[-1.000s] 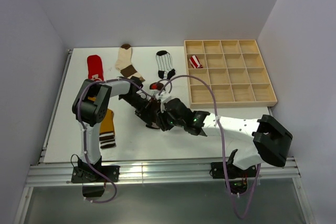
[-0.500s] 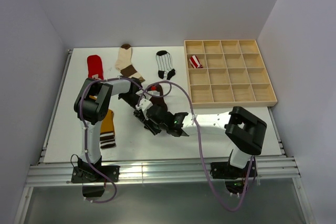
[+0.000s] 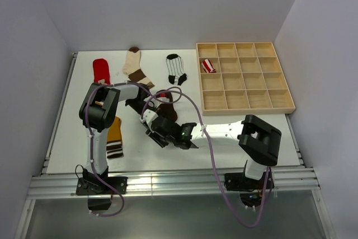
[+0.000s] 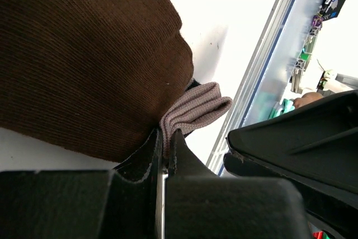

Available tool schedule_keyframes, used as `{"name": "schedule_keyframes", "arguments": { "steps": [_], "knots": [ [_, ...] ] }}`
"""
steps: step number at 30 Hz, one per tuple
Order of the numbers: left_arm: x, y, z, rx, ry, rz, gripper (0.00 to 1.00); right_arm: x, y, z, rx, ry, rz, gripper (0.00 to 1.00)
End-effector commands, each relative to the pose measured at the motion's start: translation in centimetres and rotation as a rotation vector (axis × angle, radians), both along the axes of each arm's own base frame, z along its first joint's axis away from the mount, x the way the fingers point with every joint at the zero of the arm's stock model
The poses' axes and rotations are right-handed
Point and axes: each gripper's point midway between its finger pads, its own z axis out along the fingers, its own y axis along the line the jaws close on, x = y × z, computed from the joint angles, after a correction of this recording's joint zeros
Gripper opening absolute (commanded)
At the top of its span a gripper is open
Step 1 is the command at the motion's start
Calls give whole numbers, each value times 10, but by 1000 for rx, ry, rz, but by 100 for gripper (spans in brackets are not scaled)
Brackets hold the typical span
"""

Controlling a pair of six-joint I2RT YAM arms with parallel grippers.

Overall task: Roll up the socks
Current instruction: Roll the sock at the center of the board.

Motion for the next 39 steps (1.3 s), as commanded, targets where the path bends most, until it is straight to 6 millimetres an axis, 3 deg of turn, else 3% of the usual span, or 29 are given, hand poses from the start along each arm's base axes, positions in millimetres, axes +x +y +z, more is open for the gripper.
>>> {"name": "schedule_keyframes", "arguments": {
  "steps": [1,11,21,29,39],
  "knots": [
    [9,16,-28,80,-79,-58,0,1,8,5,7,-2,-4,41],
    [9,16,-28,81,-76,-60,0,6,10,-21,-57,-1,6,40],
    [7,16,-30,83,-66,-64,0,19,-8,-26,-110,-60,-51,40],
    [5,17,-28,80,-52,-67,0,14,-16,-48,-172,-33,-34,40],
    [0,19,-26,72,-29,-91,0,32,-30,-46,-235,-130,-83,42]
  ]
}}
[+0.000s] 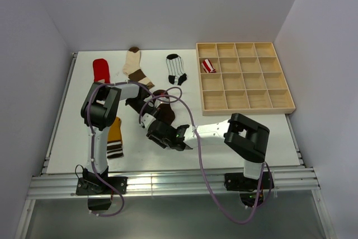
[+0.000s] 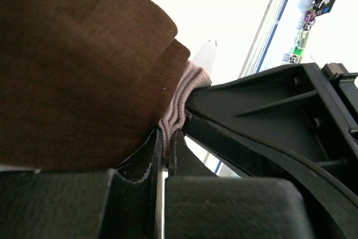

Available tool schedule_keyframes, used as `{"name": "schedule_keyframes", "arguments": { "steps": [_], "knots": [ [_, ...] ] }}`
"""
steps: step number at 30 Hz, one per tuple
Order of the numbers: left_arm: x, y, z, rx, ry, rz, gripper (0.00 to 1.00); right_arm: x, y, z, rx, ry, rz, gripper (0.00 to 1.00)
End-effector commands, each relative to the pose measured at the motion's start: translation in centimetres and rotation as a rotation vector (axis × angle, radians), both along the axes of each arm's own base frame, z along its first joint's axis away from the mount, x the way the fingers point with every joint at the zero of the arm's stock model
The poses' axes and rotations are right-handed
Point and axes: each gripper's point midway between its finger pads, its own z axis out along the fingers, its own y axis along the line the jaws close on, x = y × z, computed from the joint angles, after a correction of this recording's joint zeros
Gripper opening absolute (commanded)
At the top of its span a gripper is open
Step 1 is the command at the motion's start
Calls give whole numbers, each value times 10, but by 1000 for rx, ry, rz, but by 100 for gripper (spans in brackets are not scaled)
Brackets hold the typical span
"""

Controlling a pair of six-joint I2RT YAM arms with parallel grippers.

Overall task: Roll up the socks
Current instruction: Roll the sock at the center of the board.

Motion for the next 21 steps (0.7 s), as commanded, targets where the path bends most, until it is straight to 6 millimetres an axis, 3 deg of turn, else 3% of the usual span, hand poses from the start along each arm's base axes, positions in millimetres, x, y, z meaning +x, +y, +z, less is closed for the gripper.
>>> {"name": "schedule_keyframes", "arguments": {
  "steps": [1,11,21],
  "knots": [
    [0,18,-26,79,-61,-80,0,21,-19,-5,-99,-99,-58,42],
    [-1,21,-27,81,-53,-87,0,26,-25,8,-122,-160,-67,42],
    [-3,25,-23,73,-34,-98,0,24,-29,-13,-192,-133,-44,42]
  ]
}}
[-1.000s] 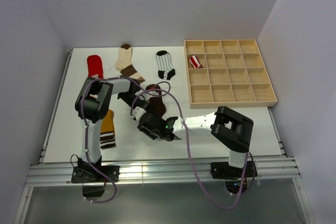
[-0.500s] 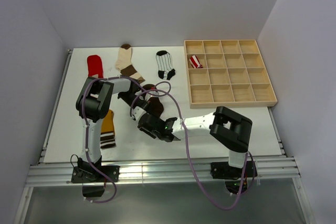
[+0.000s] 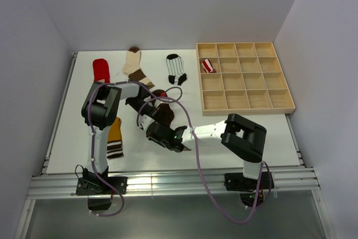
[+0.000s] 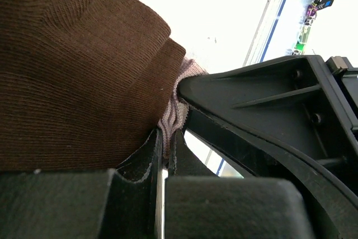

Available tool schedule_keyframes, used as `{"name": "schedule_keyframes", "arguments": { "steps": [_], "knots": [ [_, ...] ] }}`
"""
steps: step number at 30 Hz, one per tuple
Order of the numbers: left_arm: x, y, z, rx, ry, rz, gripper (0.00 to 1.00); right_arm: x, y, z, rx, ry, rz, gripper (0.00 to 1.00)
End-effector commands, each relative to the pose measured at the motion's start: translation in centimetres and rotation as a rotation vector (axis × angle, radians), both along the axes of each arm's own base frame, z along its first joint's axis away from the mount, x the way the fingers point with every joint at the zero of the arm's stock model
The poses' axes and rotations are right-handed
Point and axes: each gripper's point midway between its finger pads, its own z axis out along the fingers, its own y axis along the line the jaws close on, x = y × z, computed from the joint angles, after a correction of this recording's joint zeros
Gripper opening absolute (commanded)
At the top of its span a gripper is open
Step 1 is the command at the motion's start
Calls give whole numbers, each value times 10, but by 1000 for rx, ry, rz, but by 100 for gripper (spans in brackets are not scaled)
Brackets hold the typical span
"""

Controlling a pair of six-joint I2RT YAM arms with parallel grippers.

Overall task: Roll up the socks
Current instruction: Roll the sock at the center of the board.

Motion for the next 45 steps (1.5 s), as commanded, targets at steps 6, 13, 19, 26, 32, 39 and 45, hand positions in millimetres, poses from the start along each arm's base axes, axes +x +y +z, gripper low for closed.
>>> {"name": "schedule_keyframes", "arguments": {
  "steps": [6,13,19,26,32,39,45],
  "knots": [
    [11,20,-12,59,-55,-41,11,-1,-14,-17,-76,56,-11,18],
    [41,12,13,-21,-129,59,25,-12,-15,-15,-5,207,7,6],
    [60,7,30,-71,-178,139,29,-26,-14,-16,58,335,26,4],
    [97,20,47,-88,-306,304,25,-34,-10,-16,111,494,60,3],
    [137,59,83,-118,-440,523,22,-35,-7,-11,155,629,81,3],
    [161,111,121,-137,-566,704,24,-21,4,3,200,734,100,3],
    [150,118,132,-88,-807,551,34,-3,6,5,236,847,86,4]
  ]
}}
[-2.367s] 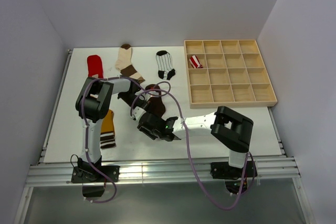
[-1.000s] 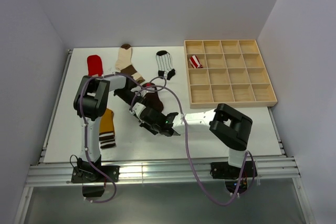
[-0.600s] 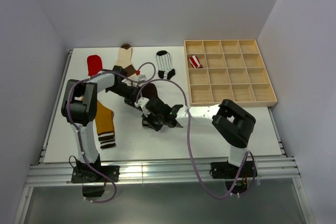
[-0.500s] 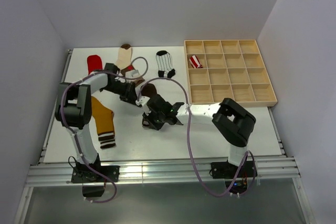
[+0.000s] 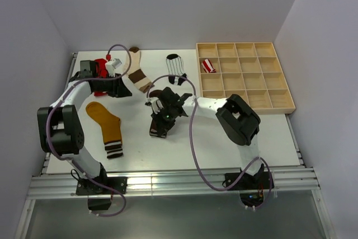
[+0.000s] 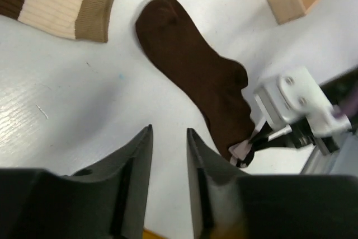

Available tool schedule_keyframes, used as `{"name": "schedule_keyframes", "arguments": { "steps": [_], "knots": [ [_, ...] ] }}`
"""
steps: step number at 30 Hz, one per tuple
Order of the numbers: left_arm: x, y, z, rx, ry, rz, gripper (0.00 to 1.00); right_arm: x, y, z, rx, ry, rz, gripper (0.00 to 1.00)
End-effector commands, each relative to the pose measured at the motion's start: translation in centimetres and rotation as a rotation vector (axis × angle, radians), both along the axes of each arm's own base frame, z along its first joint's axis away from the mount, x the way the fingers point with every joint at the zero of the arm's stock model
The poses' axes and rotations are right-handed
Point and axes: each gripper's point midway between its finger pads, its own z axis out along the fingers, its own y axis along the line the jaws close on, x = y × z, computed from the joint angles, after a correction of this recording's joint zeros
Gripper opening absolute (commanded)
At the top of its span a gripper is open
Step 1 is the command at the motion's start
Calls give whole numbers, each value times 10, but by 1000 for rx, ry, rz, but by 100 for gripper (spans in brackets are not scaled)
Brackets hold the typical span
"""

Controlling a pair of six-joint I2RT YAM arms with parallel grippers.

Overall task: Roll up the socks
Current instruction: Roll the sock at the center of the board.

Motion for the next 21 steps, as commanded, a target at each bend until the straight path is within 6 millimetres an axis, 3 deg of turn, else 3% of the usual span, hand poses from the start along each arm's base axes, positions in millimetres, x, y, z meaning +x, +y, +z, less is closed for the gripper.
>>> {"name": "schedule_keyframes", "arguments": {
  "steps": [1,8,11,14,21],
  "knots": [
    [-11,-4,19,111,-197,-115,37,-6,-6,-4,-4,137,20,4],
    [-52,-37,6,261,-355,-323,44,4,-2,0,64,304,16,6],
    [-80,-62,-9,297,-393,-440,47,7,2,1,82,350,9,8],
    [-95,-77,-20,327,-405,-505,48,12,1,-4,71,381,-7,8],
    [-116,-93,-44,337,-376,-606,49,14,3,-7,71,416,-14,8]
  ]
}}
